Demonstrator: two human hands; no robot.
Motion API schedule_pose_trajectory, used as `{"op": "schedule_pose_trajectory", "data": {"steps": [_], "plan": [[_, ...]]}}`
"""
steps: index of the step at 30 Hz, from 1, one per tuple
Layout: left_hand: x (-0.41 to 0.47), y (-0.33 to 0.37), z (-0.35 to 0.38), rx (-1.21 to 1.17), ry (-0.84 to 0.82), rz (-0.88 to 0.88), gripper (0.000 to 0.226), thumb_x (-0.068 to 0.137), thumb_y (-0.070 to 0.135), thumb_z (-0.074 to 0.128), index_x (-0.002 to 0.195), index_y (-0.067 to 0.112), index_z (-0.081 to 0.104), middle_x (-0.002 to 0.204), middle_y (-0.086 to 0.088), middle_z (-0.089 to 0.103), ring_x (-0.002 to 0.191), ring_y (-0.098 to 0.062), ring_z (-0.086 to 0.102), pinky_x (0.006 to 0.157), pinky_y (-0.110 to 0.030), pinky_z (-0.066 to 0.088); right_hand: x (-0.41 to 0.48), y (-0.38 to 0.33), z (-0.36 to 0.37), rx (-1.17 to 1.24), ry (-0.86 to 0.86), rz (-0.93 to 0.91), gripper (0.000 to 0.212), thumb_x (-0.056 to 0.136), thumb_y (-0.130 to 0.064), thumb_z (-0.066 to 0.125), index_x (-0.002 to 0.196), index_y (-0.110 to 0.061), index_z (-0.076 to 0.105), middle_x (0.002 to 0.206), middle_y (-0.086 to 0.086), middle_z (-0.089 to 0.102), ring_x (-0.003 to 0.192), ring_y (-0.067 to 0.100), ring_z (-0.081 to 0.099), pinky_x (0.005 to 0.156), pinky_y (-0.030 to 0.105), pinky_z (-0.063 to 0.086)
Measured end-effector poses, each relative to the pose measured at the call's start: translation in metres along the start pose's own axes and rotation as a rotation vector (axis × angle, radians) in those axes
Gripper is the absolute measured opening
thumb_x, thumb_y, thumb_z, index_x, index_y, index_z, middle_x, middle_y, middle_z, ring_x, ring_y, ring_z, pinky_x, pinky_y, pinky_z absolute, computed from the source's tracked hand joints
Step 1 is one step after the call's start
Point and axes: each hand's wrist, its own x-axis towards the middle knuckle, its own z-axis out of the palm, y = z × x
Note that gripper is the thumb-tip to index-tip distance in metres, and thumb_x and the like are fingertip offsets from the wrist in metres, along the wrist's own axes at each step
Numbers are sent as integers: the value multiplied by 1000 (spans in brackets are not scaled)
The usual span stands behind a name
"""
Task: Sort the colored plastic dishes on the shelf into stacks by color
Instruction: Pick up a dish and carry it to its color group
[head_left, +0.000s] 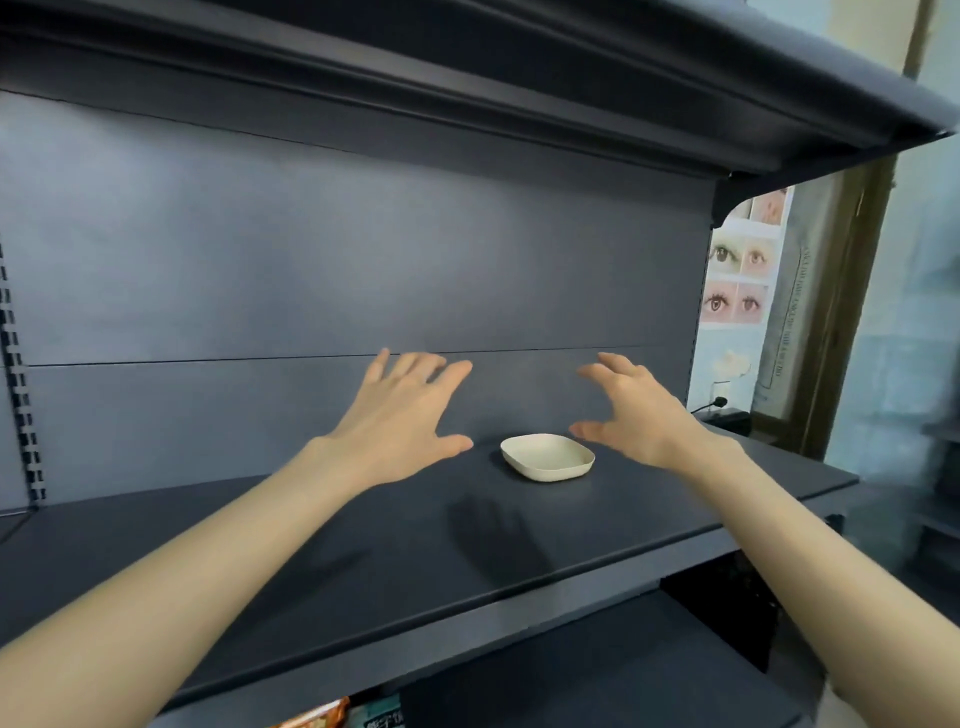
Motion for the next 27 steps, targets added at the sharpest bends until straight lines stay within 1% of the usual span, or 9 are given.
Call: {"op": "schedule_pose_trajectory", "data": {"steps": [4, 9, 13, 17, 19, 22, 25, 27], "plan": [[34, 14, 40, -29, -21, -17, 79, 87, 56, 53, 149, 25, 16, 151, 0, 28, 141, -19, 19, 119, -43, 5, 26, 42, 22, 2, -21, -4, 71, 87, -38, 64, 145, -17, 30, 156, 6, 17, 137, 30, 26, 107, 41, 34], [77, 29, 90, -108, -76, -85, 80, 86, 58, 53, 149, 25, 17, 151, 2, 28, 141, -19, 20, 118, -41, 8, 67, 93, 53, 19, -97, -16, 70, 88, -37, 63, 146, -16, 29, 156, 7, 16, 138, 30, 24, 107, 41, 34], [105, 42, 124, -185, -129, -150, 83, 84, 59, 56, 149, 26, 18, 150, 3, 31, 139, -20, 25, 117, -40, 15, 95, 128, 80, 65, -152, -39, 70, 88, -36, 63, 146, -16, 29, 156, 8, 17, 137, 31, 26, 108, 42, 33], [123, 58, 153, -273, -161, -228, 86, 81, 58, 61, 148, 26, 20, 148, 2, 35, 135, -21, 31, 111, -38, 24, 121, 157, 105, 128, -198, -76, 67, 87, -37, 64, 143, -15, 33, 155, 7, 20, 136, 30, 27, 107, 43, 35], [126, 68, 169, -339, -187, -296, 90, 79, 58, 64, 149, 26, 18, 149, 1, 34, 136, -21, 30, 110, -38, 26, 133, 168, 118, 179, -224, -107, 68, 87, -38, 64, 143, -16, 34, 154, 6, 22, 137, 29, 28, 108, 42, 34], [125, 83, 190, -436, -229, -436, 97, 75, 57, 69, 150, 25, 15, 152, 0, 29, 141, -20, 24, 113, -38, 24, 148, 184, 138, 273, -282, -164, 68, 87, -39, 64, 144, -15, 34, 152, 6, 28, 138, 26, 30, 110, 40, 32], [127, 93, 204, -558, -208, -608, 104, 70, 54, 75, 150, 22, 16, 153, -2, 28, 140, -20, 27, 113, -40, 27, 156, 200, 154, 385, -350, -197, 68, 88, -40, 61, 144, -13, 34, 150, 5, 32, 138, 22, 30, 111, 33, 29], [128, 99, 212, -619, -199, -712, 107, 68, 53, 77, 150, 21, 16, 152, -3, 29, 140, -20, 30, 113, -40, 29, 161, 208, 165, 461, -381, -201, 69, 88, -43, 61, 144, -14, 34, 150, 5, 34, 138, 22, 31, 110, 32, 29]]}}
